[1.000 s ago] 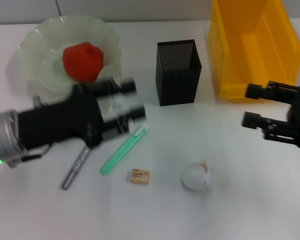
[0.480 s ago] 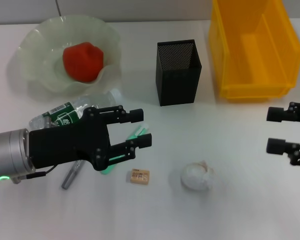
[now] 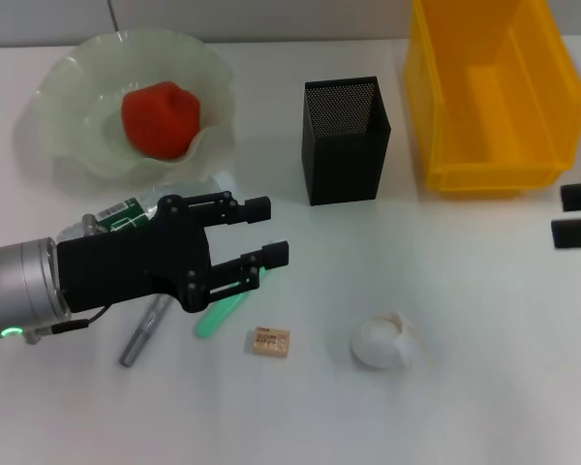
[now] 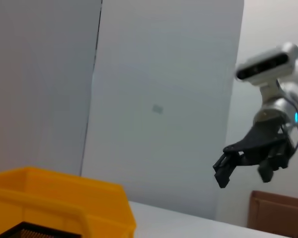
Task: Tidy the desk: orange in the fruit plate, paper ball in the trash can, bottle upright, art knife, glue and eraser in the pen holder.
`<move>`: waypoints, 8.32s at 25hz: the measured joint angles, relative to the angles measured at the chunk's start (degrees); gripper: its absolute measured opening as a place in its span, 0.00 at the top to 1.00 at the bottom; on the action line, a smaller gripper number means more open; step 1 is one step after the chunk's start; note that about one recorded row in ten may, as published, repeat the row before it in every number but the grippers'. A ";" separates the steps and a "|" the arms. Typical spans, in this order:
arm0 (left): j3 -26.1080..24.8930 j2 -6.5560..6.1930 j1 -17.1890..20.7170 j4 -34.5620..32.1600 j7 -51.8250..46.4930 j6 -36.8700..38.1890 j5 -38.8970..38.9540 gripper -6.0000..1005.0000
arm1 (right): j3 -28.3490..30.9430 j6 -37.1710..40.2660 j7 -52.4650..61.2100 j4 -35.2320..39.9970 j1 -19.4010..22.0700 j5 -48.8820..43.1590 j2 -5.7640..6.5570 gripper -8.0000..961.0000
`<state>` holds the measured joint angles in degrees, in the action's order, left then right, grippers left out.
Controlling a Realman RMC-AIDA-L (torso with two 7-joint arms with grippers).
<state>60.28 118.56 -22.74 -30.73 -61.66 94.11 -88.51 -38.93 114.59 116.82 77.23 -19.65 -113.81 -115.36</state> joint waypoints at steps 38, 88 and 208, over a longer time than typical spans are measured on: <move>0.63 0.19 0.20 0.35 0.05 -4.76 0.00 0.46 | -20.39 -17.84 21.34 -31.29 -30.06 -23.30 -1.56 0.28; 0.63 0.26 -0.55 1.73 0.71 -4.75 0.09 0.20 | -28.17 -18.57 23.59 -35.64 -32.97 -28.71 -3.91 0.29; 0.50 0.44 -2.11 3.13 2.42 -7.18 0.54 0.20 | -31.12 -18.13 20.54 -24.68 -26.46 -24.72 -3.74 0.91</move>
<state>60.78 119.00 -24.85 -27.60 -59.24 86.93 -87.97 -70.05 96.46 137.35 52.55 -46.11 -138.53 -119.10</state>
